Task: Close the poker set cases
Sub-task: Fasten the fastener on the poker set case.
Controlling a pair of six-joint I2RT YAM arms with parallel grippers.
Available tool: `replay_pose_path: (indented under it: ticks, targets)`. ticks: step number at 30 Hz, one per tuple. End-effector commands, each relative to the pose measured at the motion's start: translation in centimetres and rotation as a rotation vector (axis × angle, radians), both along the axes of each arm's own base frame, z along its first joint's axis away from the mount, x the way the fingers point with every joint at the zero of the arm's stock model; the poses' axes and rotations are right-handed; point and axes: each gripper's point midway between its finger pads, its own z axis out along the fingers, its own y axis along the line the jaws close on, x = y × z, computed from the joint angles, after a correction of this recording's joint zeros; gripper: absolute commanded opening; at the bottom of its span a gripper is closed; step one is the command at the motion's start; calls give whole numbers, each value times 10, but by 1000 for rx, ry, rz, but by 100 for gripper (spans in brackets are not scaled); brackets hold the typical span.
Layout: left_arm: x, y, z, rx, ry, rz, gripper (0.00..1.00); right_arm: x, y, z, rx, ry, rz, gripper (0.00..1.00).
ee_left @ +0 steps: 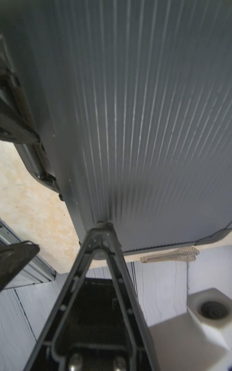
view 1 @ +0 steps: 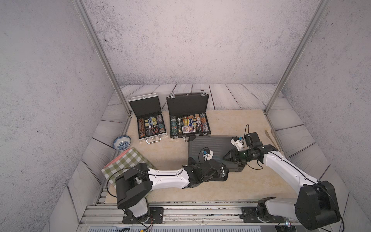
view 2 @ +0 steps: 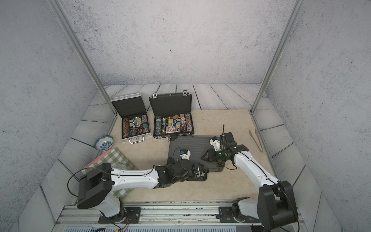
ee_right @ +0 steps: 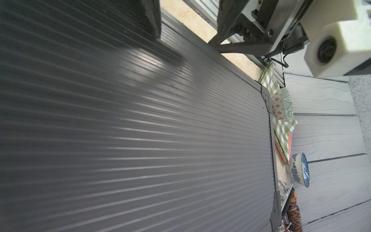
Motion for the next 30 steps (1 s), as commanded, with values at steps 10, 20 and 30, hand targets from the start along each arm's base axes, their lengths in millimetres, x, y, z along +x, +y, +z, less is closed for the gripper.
replay_pose_path:
  ticks: [10,20,30]
  targets:
    - [-26,90,-21,484,-23,-171,64,-36,-29,-41,-180,207,-42,47]
    - [-41,120,-61,494,97,-123,59,-38,-30,-47,-184,222,-48,46]
    - [-33,78,-61,191,-12,-232,87,-41,-32,-51,-187,226,-54,46]
